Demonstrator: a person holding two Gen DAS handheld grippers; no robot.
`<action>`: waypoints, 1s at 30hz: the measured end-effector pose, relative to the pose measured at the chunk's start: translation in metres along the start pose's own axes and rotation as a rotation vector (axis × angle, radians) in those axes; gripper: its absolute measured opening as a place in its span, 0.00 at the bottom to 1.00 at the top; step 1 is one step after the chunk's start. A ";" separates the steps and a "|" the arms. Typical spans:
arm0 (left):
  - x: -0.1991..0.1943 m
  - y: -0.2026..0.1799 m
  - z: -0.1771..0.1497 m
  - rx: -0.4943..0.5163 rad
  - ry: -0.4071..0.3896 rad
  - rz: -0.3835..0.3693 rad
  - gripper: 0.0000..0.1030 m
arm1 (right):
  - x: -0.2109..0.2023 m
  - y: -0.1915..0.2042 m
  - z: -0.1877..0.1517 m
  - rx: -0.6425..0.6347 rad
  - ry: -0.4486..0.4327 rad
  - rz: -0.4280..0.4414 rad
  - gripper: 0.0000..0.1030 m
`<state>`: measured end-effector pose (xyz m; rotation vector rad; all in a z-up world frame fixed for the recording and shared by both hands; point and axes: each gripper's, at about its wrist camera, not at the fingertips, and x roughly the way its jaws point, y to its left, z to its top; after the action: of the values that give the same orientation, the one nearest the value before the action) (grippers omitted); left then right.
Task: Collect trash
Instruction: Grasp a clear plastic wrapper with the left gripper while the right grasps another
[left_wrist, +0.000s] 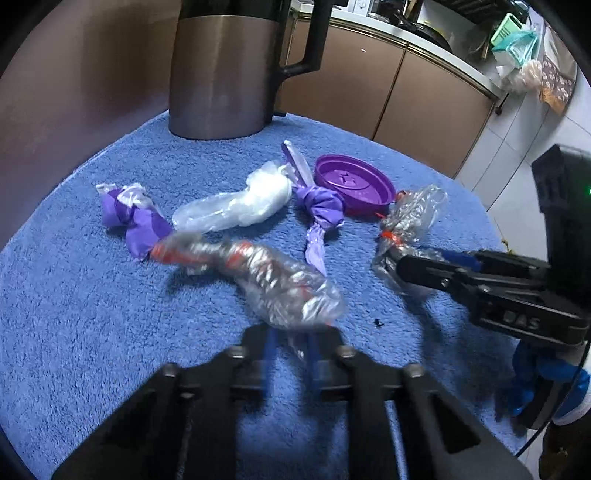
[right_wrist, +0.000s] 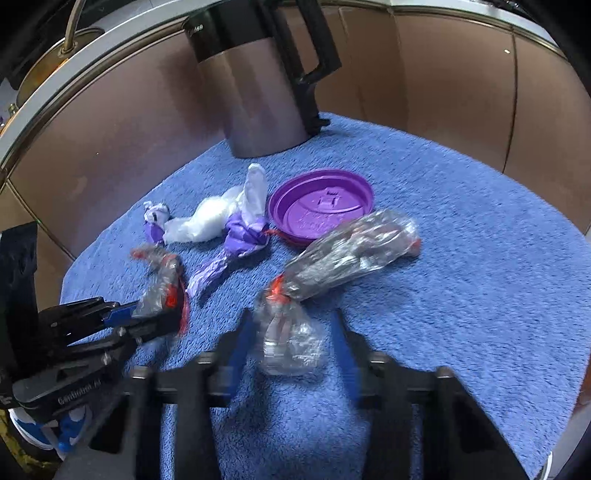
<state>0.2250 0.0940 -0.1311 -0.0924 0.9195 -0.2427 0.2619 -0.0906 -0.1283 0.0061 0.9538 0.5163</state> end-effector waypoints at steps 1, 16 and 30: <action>-0.002 0.001 -0.002 -0.002 -0.006 0.005 0.09 | 0.000 0.000 -0.001 -0.001 0.002 0.005 0.11; -0.096 -0.043 -0.038 0.106 -0.171 0.115 0.05 | -0.095 0.010 -0.041 -0.003 -0.117 -0.017 0.08; -0.153 -0.110 -0.080 0.256 -0.243 0.165 0.05 | -0.182 0.016 -0.105 0.043 -0.206 -0.073 0.08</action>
<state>0.0535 0.0270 -0.0407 0.1866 0.6447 -0.1895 0.0887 -0.1765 -0.0452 0.0613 0.7607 0.4188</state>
